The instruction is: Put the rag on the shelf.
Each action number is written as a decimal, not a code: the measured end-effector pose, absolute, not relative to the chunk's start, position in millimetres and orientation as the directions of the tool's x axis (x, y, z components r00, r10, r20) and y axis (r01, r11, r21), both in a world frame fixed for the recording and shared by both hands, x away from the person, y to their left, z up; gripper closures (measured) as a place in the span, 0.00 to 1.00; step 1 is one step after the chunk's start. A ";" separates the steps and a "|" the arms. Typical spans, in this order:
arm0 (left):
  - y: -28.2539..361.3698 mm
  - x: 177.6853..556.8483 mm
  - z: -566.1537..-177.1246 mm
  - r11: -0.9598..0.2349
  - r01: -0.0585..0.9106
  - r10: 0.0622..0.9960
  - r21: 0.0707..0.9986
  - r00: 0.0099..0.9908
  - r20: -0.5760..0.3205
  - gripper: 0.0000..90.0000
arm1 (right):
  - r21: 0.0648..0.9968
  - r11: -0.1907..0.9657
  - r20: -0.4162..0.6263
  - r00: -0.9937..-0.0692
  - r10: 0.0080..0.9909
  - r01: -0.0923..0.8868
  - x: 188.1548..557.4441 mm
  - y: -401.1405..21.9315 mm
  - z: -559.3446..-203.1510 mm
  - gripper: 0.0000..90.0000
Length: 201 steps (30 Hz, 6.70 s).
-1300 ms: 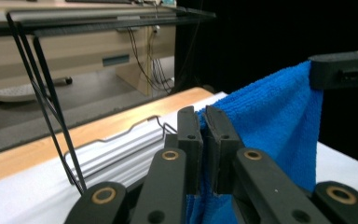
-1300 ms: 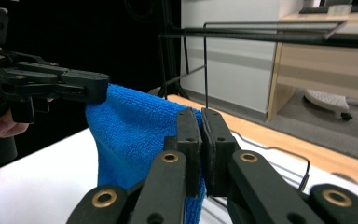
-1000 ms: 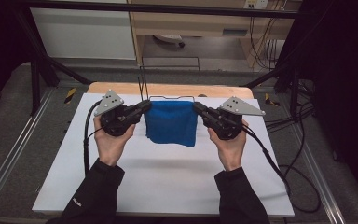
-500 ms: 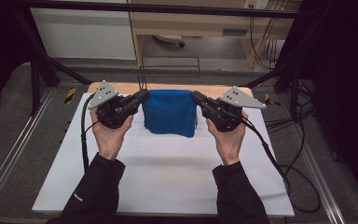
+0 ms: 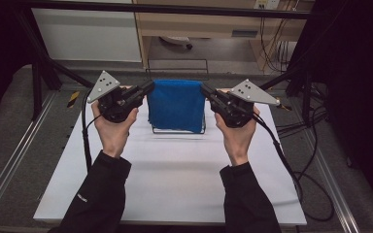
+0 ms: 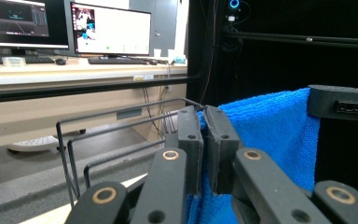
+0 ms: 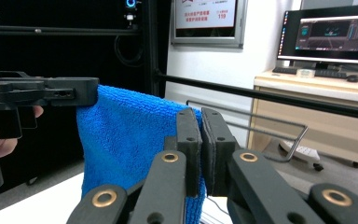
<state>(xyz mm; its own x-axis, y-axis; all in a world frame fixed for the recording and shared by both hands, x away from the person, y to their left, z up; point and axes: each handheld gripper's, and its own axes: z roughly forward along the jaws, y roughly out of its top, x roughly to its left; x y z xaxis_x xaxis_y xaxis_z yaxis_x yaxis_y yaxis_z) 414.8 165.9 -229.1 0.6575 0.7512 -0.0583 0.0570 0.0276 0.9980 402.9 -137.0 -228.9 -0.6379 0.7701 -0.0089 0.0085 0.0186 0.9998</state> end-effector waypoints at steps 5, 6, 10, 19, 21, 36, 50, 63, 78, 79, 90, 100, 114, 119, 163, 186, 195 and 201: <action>164.5 419.2 -221.5 0.034 0.042 0.753 0.999 0.655 -0.053 0.94 | 1.000 0.013 -0.017 -0.628 0.778 -0.012 405.7 -137.1 -220.5 0.97; 164.1 420.1 -220.1 0.038 0.040 0.754 0.999 0.655 -0.054 0.94 | 1.000 0.010 -0.017 -0.627 0.779 -0.014 406.2 -137.0 -218.9 0.97; 162.9 423.4 -214.7 0.044 0.033 0.756 0.998 0.652 -0.055 0.95 | 1.000 0.005 -0.020 -0.621 0.784 -0.026 409.2 -136.9 -211.8 0.97; 162.5 431.6 -198.5 0.058 0.005 0.766 0.998 0.641 -0.048 0.94 | 0.998 0.003 -0.037 -0.611 0.791 -0.057 417.7 -135.3 -194.0 0.97; 162.1 433.6 -194.1 0.058 0.006 0.762 0.998 0.646 -0.049 0.95 | 0.998 0.000 -0.037 -0.610 0.792 -0.061 420.0 -135.0 -189.7 0.97; 160.4 450.4 -167.6 0.079 -0.015 0.770 0.997 0.636 -0.051 0.94 | 0.995 -0.006 -0.051 -0.593 0.804 -0.095 437.6 -133.3 -165.7 0.97; 153.7 468.8 -149.6 0.055 -0.032 0.783 0.998 0.622 -0.023 0.94 | 0.995 -0.020 -0.040 -0.574 0.818 -0.097 462.1 -136.3 -153.1 0.97; 153.7 492.4 -145.0 0.083 -0.044 0.787 0.996 0.615 -0.038 0.94 | 0.994 -0.026 -0.037 -0.567 0.823 -0.103 486.3 -133.9 -148.0 0.97; 153.5 517.3 -152.7 0.066 -0.043 0.800 0.997 0.599 -0.027 0.94 | 0.997 0.003 -0.047 -0.549 0.835 -0.081 513.7 -130.0 -149.9 0.97; 153.3 518.3 -153.8 0.064 -0.045 0.801 0.997 0.598 -0.024 0.94 | 0.997 0.003 -0.046 -0.548 0.835 -0.080 514.7 -129.7 -150.6 0.97; 157.3 528.0 -167.3 0.027 -0.030 0.803 0.999 0.596 -0.004 0.94 | 0.997 0.047 -0.068 -0.551 0.831 -0.053 526.3 -126.5 -162.3 0.97; 161.7 524.5 -186.9 0.002 -0.009 0.791 1.000 0.612 0.004 0.94 | 0.998 0.067 -0.061 -0.567 0.821 -0.009 521.6 -125.9 -180.6 0.97; 166.6 507.1 -210.8 -0.050 0.015 0.769 0.999 0.638 0.029 0.94 | 0.996 0.082 -0.045 -0.601 0.798 0.034 504.2 -128.6 -204.5 0.96; 170.7 503.3 -215.7 -0.052 0.024 0.769 0.998 0.639 0.024 0.94 | 0.996 0.085 -0.042 -0.614 0.788 0.041 500.4 -128.0 -209.0 0.96; 177.4 473.5 -246.0 -0.156 0.219 0.719 0.963 0.694 -0.041 0.85 | 0.963 0.197 -0.010 -0.704 0.710 0.185 468.3 -136.4 -249.7 0.95; 166.6 480.2 -249.9 -0.300 0.337 0.696 0.892 0.717 -0.037 0.99 | 0.951 0.244 -0.033 -0.722 0.691 0.189 470.9 -135.6 -260.1 0.82; 164.7 483.5 -263.2 -0.307 0.333 0.702 0.891 0.711 -0.024 1.00 | 0.953 0.202 0.034 -0.745 0.666 0.224 469.3 -135.3 -259.4 0.92; 164.3 488.0 -271.1 -0.297 0.325 0.709 0.898 0.704 -0.020 1.00 | 0.929 0.253 0.018 -0.715 0.699 0.271 478.0 -133.2 -278.3 1.00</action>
